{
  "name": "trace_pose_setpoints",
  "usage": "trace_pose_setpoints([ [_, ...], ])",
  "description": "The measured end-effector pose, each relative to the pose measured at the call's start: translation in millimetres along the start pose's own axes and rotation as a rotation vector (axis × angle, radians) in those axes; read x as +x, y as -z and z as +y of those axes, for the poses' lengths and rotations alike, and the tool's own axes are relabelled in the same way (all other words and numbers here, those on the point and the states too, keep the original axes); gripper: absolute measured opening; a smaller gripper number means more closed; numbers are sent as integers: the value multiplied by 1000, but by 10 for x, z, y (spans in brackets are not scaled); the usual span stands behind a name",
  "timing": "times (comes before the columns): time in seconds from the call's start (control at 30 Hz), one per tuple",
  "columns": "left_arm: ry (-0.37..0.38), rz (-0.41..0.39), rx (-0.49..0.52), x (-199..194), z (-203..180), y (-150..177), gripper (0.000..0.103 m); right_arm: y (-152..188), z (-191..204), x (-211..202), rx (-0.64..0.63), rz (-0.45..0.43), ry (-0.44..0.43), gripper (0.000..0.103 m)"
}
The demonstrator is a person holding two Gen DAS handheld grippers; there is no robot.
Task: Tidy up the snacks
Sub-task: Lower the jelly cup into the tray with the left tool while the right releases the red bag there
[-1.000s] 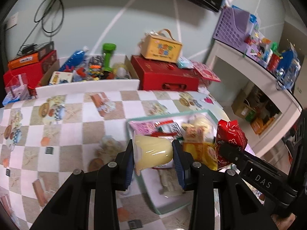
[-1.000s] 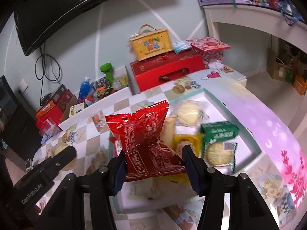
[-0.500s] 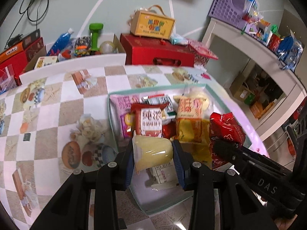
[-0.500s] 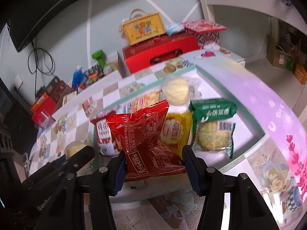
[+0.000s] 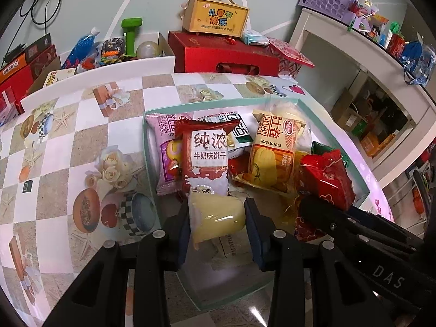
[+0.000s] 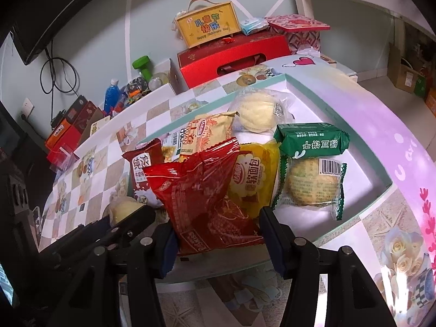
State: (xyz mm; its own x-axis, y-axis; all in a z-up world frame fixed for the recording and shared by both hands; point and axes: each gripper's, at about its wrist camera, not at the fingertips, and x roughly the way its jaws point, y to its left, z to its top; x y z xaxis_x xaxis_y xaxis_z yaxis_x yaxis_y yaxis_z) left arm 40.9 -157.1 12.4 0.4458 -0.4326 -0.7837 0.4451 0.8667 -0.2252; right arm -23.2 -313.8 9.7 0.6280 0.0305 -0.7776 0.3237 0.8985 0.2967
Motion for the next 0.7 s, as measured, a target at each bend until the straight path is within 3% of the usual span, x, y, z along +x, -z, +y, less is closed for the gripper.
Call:
trace_pose_setpoints([
  [0.17,-16,-17,0,-73,-5,-32,49,-9,-26,-12,8,1,4,60],
  [0.37,-33,-15,-24,-132,62,-51,51,-9,-12,28,-2,16,13,63],
  [0.7,-64,-28,-96,-253,256,-56,66,37,129,110,-79,55,58,74],
])
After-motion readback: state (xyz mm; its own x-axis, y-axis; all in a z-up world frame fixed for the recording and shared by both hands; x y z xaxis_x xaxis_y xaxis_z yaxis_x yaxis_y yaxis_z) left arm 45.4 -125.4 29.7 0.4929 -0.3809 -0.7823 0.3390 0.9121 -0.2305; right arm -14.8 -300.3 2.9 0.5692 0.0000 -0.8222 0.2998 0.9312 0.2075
